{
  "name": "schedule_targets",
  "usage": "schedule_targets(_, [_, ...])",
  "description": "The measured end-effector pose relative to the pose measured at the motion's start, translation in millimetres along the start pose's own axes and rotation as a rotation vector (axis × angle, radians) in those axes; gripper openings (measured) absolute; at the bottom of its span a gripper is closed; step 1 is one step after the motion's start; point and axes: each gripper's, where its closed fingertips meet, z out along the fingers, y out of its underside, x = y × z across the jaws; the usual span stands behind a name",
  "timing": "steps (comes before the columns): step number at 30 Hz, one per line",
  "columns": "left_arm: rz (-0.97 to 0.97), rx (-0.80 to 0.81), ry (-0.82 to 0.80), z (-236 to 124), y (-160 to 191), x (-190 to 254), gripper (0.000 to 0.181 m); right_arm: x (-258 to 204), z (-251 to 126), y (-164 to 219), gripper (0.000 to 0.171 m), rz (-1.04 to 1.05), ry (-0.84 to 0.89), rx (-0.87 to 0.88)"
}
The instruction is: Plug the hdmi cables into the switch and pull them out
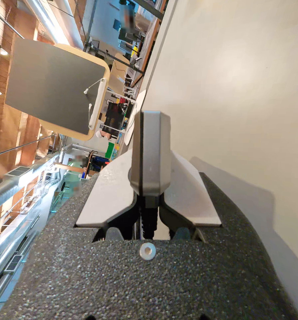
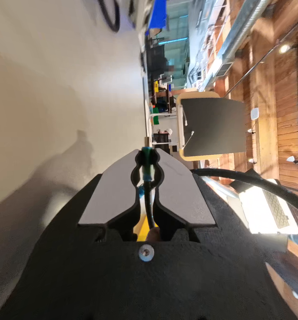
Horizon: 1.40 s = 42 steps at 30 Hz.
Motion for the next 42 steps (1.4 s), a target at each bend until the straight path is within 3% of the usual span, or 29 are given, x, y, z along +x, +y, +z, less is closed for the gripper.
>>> schedule_targets(3, [-0.001, -0.015, 0.018, 1, 2, 3, 0.023, 18, -6, -5, 0.012, 0.100, 0.069, 0.004])
schedule_targets(8, [0.041, -0.023, 0.046, 0, 1, 12, 0.024, 77, -34, 10, 0.012, 0.487, 0.143, 0.073])
schedule_targets(12, [0.069, -0.023, 0.056, 1, 0, 16, 0.024, 131, -49, 67, 0.012, 0.844, 0.078, 0.018])
schedule_targets(15, [0.061, -0.017, 0.047, -1, -1, 14, 0.024, 147, -45, 124, 0.012, 1.146, -0.038, -0.063])
schedule_targets(21, [0.058, -0.019, 0.045, -2, -1, 14, 0.024, 101, -36, 222, 0.016, 1.464, -0.193, -0.417])
schedule_targets(27, [0.064, -0.023, 0.042, -2, -1, 14, 0.024, 74, -47, 244, 0.031, 1.536, -0.185, -0.544])
schedule_targets(33, [0.060, -0.020, 0.027, -4, -2, 12, 0.024, 94, -62, 211, 0.038, 1.359, -0.103, -0.459])
schedule_targets(38, [0.075, 0.053, 0.022, -9, -18, 15, 0.024, 107, -59, 118, 0.036, 1.118, -0.109, -0.196])
schedule_targets(42, [0.103, 0.169, 0.025, -20, -43, 21, 0.023, 78, -41, 35, 0.036, 0.897, -0.200, -0.045])
